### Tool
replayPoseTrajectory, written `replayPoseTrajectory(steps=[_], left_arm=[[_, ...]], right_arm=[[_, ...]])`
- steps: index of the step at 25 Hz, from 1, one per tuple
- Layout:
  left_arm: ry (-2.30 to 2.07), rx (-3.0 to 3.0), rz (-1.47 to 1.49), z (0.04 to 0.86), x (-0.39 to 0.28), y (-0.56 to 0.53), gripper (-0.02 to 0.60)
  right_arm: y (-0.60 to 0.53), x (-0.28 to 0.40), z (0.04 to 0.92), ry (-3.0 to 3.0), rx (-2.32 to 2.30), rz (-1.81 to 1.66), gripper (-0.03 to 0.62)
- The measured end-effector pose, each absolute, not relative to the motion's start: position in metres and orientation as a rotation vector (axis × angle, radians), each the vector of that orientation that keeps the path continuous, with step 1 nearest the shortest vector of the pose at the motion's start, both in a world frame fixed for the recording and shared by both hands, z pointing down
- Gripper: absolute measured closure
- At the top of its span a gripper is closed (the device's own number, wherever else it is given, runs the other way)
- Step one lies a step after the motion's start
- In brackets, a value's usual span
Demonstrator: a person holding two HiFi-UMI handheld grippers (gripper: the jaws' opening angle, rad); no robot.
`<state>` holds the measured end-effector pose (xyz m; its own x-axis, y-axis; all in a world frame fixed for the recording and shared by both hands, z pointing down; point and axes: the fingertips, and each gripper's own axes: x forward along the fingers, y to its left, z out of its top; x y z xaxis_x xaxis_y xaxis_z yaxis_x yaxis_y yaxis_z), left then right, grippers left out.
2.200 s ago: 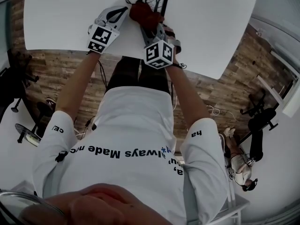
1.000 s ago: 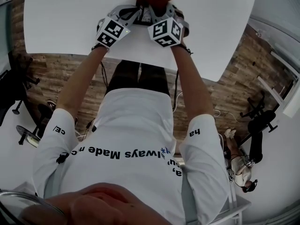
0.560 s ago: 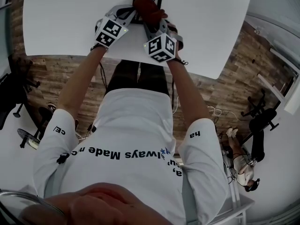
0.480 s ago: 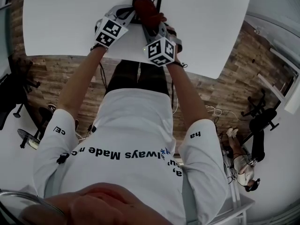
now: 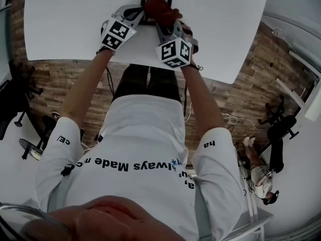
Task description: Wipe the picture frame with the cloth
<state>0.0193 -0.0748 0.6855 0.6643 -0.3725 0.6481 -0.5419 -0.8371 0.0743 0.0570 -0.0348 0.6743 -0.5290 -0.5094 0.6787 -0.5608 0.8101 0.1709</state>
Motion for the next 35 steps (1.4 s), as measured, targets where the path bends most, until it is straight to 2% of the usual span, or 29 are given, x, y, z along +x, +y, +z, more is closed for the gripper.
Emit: replayPoseTrajectory(steps=[6,12,35], left_arm=[[-0.723,2.629,0.944,0.686,0.021,-0.074,0.580],[-0.726,2.630,0.942,0.684,0.020,-0.075,0.580],[-0.773,2.612,0.964,0.687,0.012,-0.076,0.580]], right_arm=[[-0.107,0.076,0.661,-2.217,0.842,-0.027,0.565],[-0.150,0.091,0.674,-2.212,0.890,0.089,0.565],[-0.065,0.072,0.680,-2.295,0.859,0.145,0.565]])
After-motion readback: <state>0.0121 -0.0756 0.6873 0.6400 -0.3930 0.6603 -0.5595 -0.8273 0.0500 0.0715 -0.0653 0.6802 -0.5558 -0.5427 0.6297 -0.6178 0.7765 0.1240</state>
